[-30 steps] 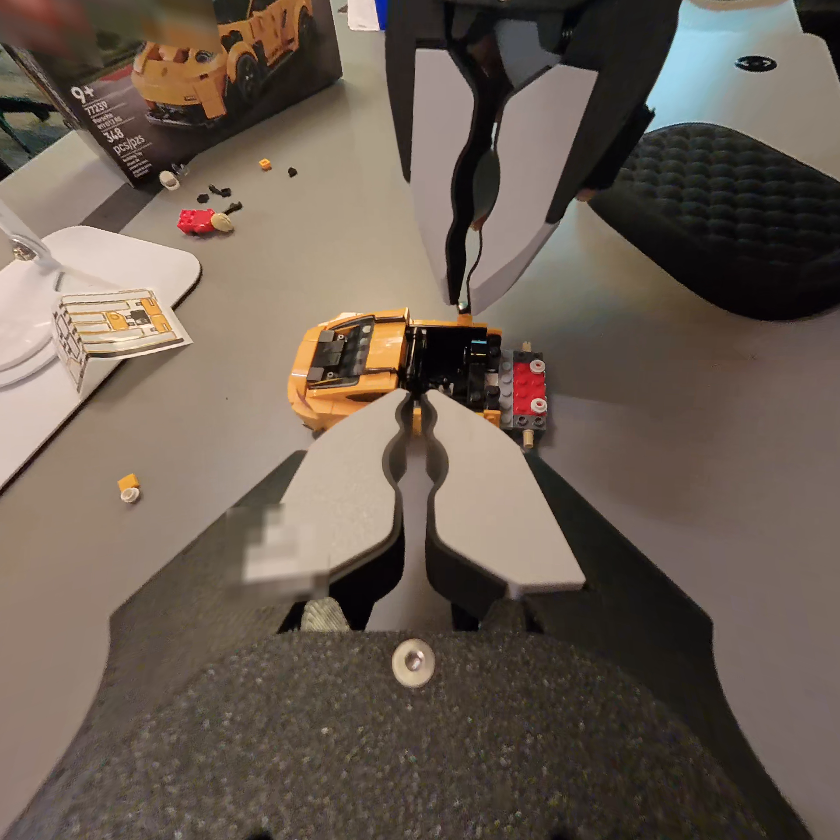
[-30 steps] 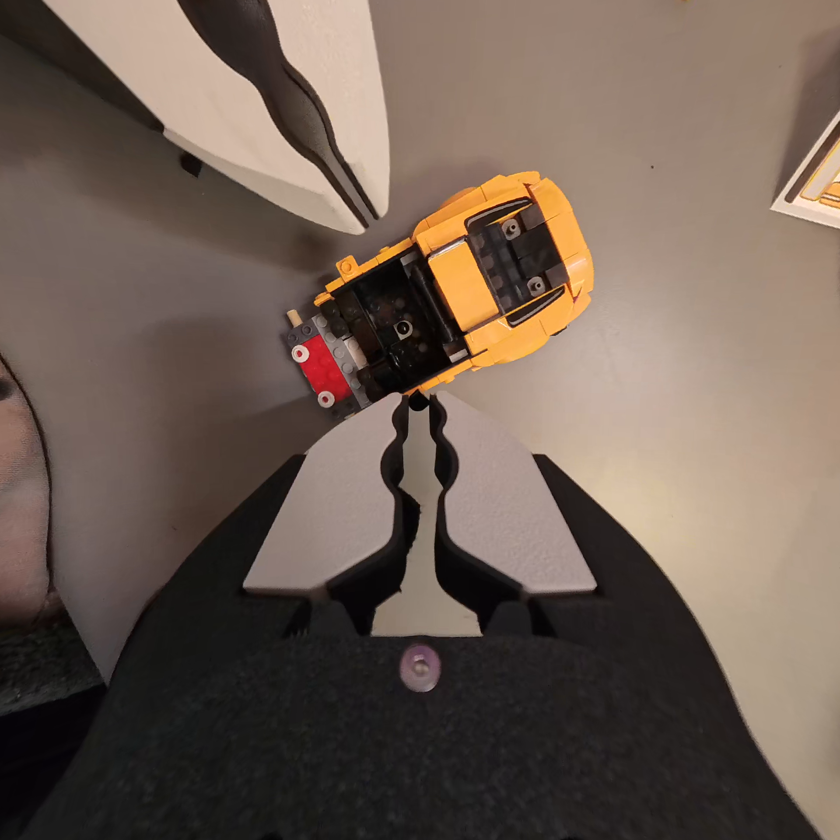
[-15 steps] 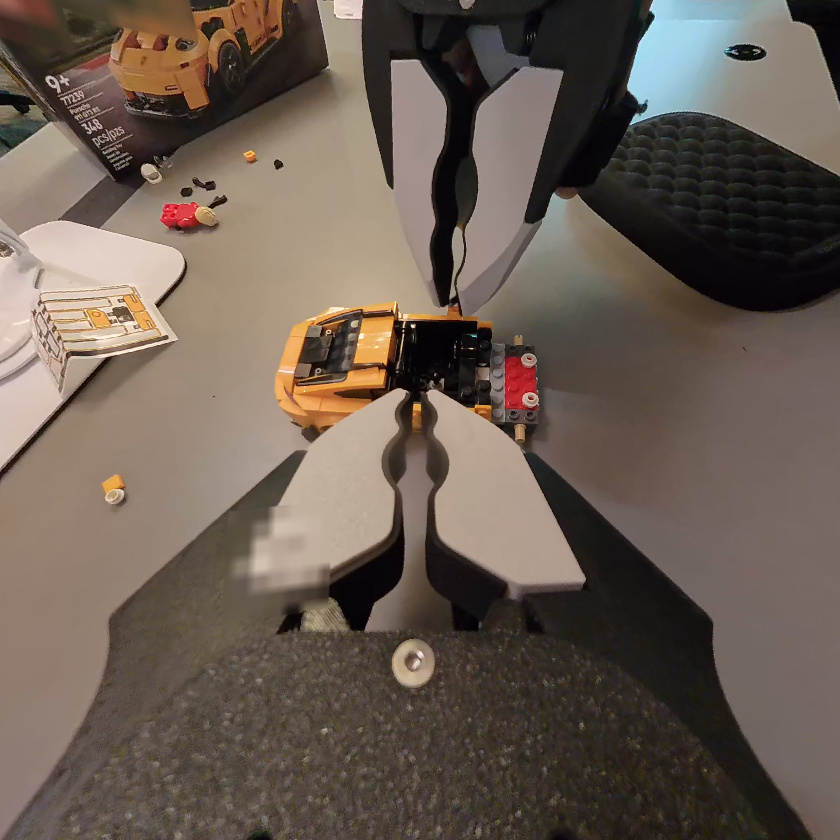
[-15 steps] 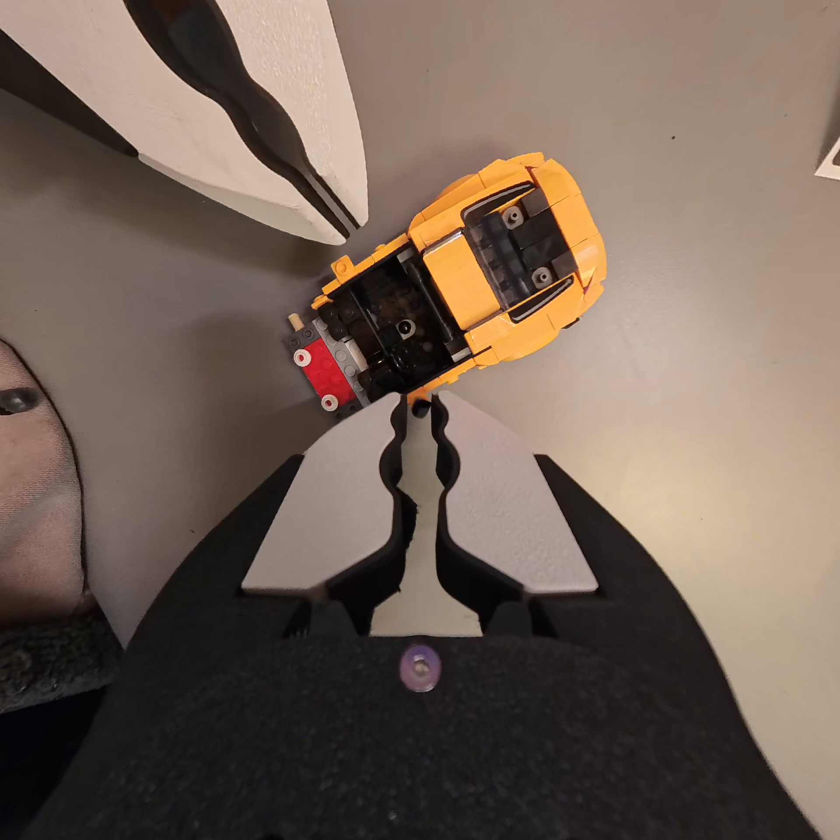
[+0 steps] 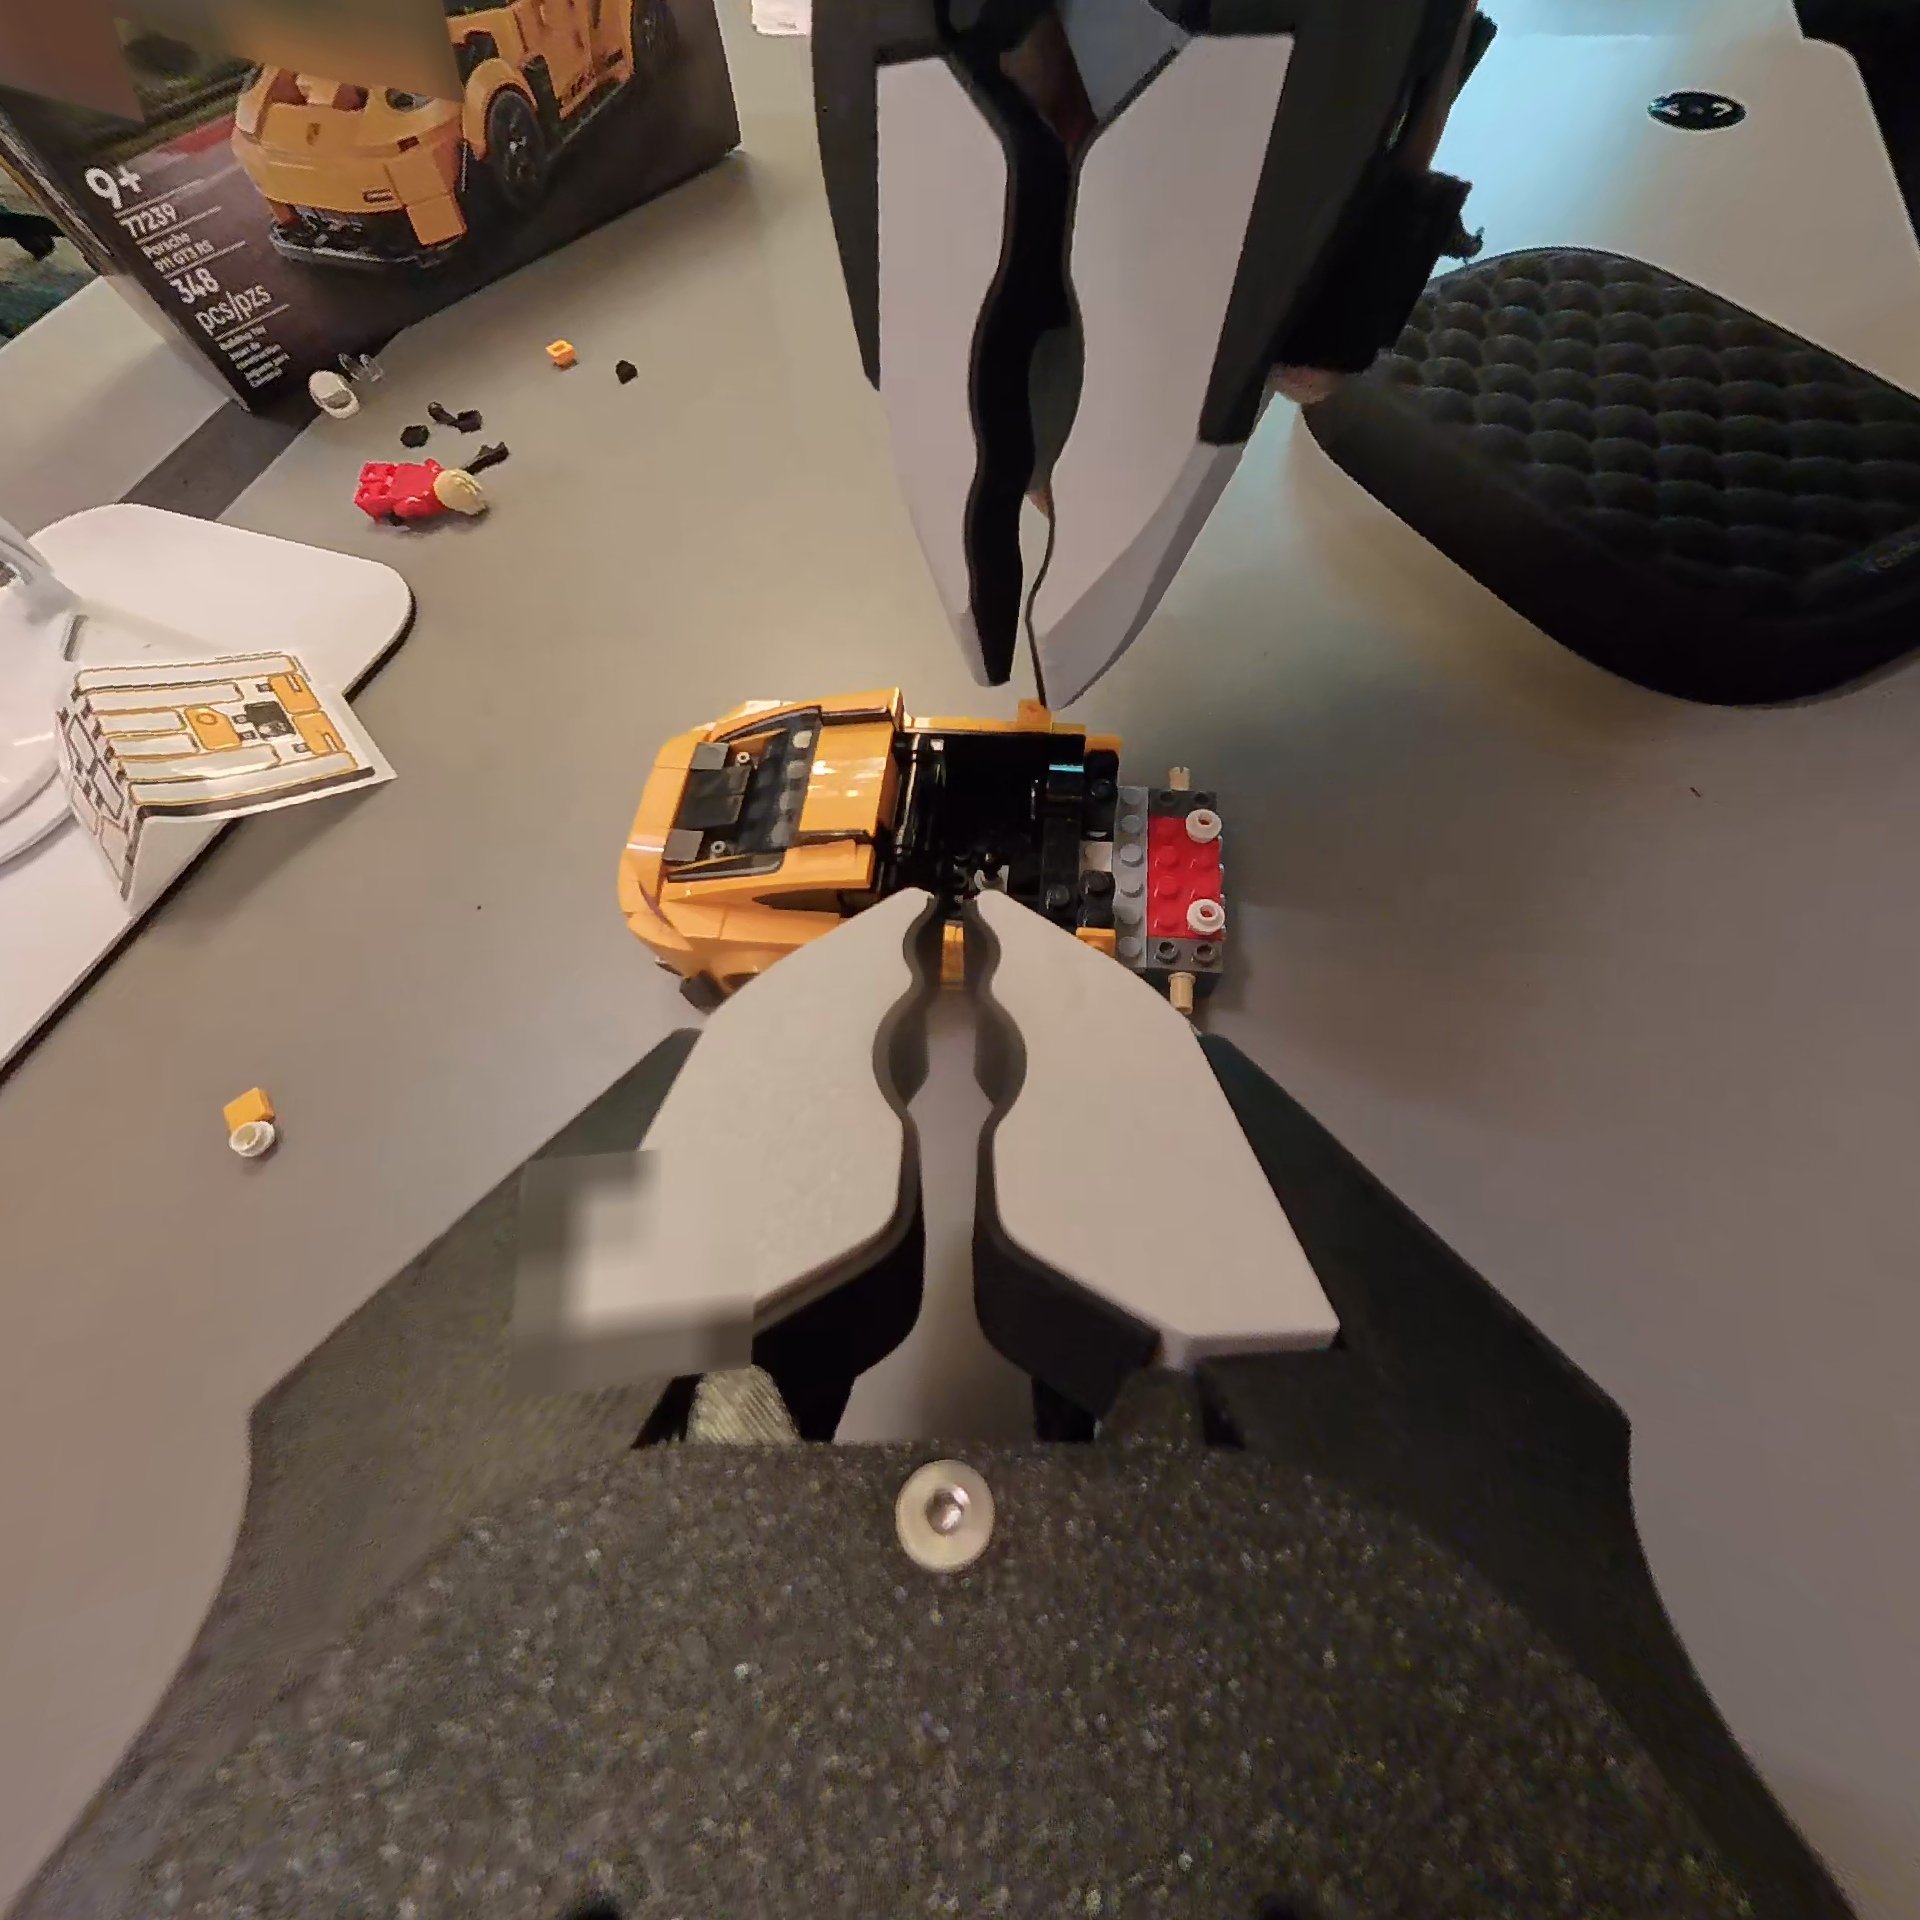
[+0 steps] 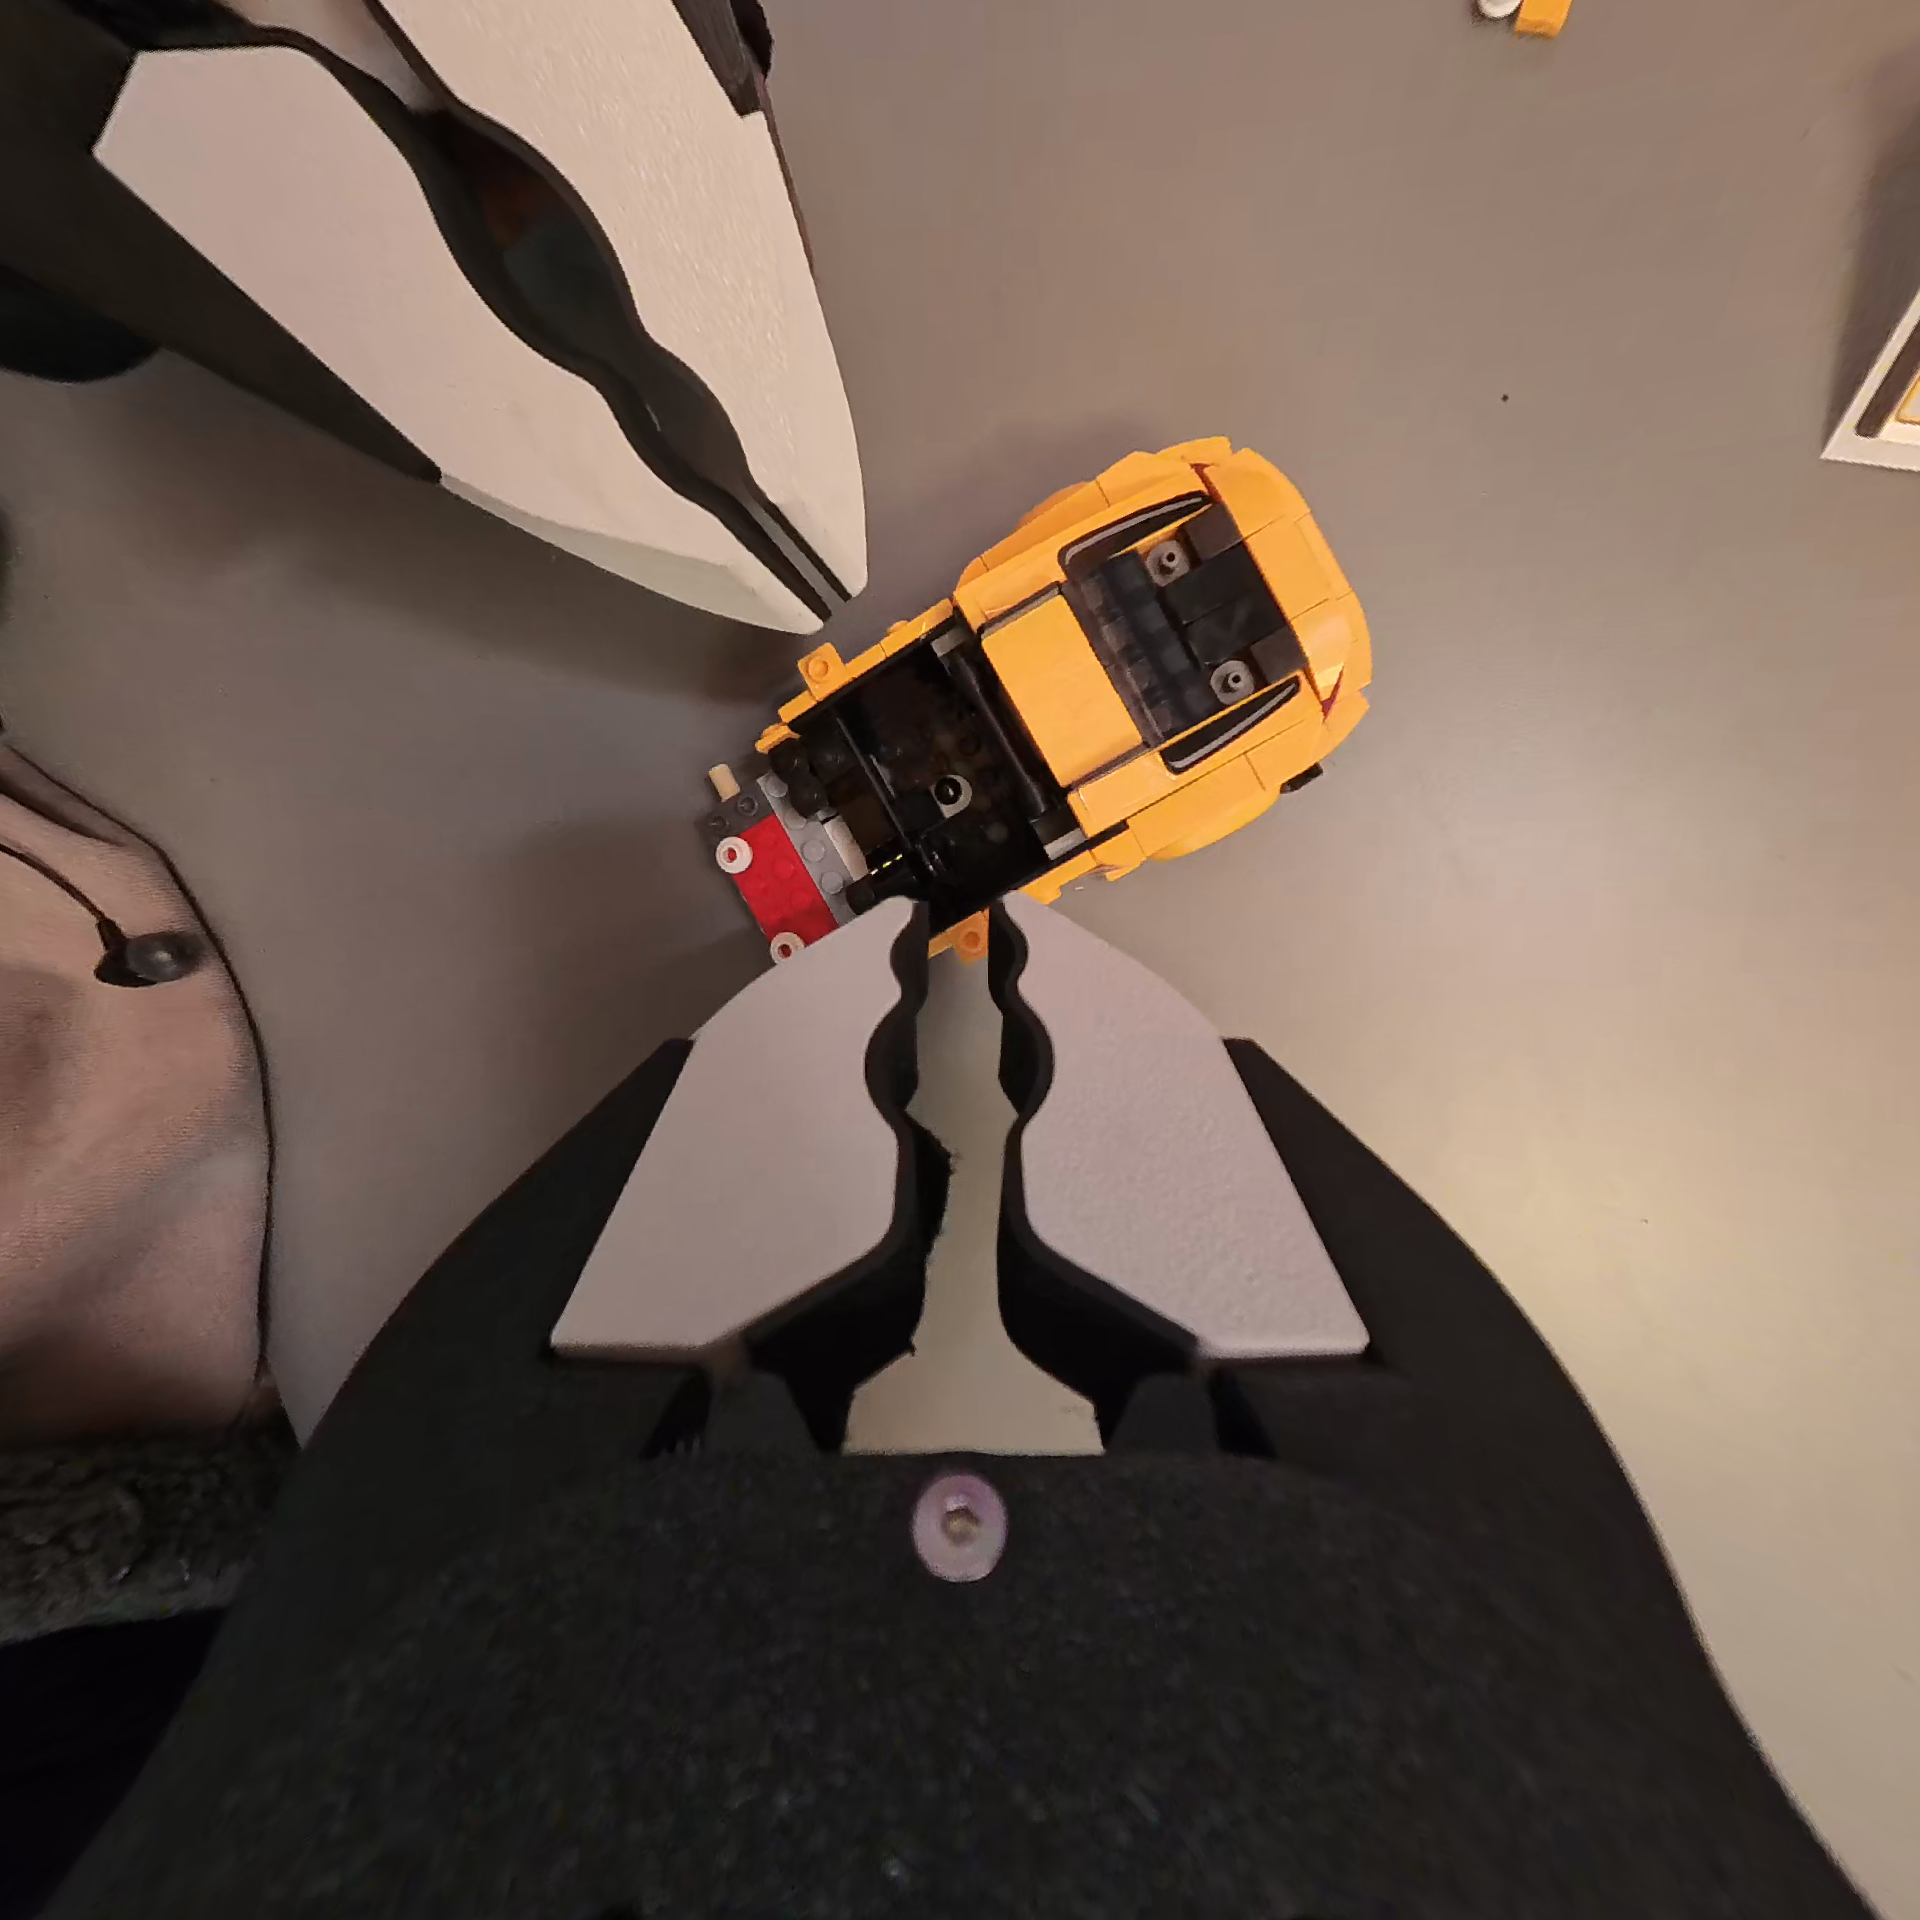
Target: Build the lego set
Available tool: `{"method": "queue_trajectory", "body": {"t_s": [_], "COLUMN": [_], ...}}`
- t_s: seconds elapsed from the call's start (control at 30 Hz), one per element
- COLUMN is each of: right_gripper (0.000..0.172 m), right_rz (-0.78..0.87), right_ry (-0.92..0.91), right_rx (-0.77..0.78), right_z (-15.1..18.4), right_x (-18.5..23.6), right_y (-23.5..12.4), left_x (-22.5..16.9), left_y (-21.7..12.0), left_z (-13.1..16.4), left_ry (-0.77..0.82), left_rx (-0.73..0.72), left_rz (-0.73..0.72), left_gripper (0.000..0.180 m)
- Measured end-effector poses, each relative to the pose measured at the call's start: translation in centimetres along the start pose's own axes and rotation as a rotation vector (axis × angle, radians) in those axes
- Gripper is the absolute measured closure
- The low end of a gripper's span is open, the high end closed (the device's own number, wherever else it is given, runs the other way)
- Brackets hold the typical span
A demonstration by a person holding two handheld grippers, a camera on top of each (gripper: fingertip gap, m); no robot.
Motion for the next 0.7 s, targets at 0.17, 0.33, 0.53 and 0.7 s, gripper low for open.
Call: {"method": "queue_trajectory", "body": {"t_s": [0.17,0.33,0.53,0.7], "right_gripper": [0.161,0.164,0.155,0.145], "right_rz": [-0.002,0.015,-0.005,-0.003], "right_ry": [-0.056,-0.216,-0.298,-0.243], "right_rx": [-0.032,-0.053,-0.029,-0.046], "right_z": [0.2,-0.3,0.4,1.8], "right_x": [0.0,0.6,0.5,-0.2], "right_y": [-0.5,-1.0,-0.3,0.2], "left_x": [0.0,0.3,0.4,0.8], "left_y": [0.0,-0.1,-0.1,-0.1], "left_z": [0.0,0.0,0.2,0.4], "left_ry": [0.001,-0.013,-0.028,-0.087], "left_rx": [0.004,0.000,0.007,0.011], "left_rz": [-0.002,-0.014,0.003,0.023], "left_gripper": [0.177,0.177,0.172,0.171]}}
Point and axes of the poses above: each gripper's, where its closed fingertips meet, y out along the fingers, z out of its underside, x = y × z across the jaws, the point moved 10 cm from there along -y, back along the fingers, and after that the axes turned 1 degree about -x, right-handed, at the moved point
